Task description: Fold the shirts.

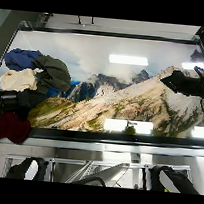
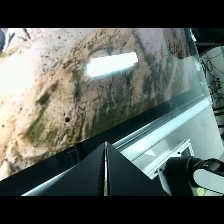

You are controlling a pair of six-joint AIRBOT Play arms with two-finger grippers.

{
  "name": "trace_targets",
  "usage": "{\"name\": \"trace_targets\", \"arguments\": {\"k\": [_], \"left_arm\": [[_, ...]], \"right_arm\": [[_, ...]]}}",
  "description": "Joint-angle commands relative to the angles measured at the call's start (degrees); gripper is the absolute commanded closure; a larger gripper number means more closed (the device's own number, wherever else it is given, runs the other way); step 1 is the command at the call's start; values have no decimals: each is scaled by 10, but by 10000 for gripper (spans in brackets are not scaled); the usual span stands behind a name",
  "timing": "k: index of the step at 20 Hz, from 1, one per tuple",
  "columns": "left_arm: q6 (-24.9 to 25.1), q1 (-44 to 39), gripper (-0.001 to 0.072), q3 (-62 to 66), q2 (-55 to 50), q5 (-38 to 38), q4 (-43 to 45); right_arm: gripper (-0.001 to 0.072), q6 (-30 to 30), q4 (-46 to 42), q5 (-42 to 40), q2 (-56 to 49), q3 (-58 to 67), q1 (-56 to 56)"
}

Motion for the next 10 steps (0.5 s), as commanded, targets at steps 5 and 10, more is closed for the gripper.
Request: {"name": "trace_targets", "arguments": {"k": [5,10], "left_arm": [[0,0,693,-1,-9,1,0],[0,0,694,-1,-15,2,0]], "right_arm": [[690,0,0,0,0,-2,1],[690,0,0,0,0,-2,0]]}}
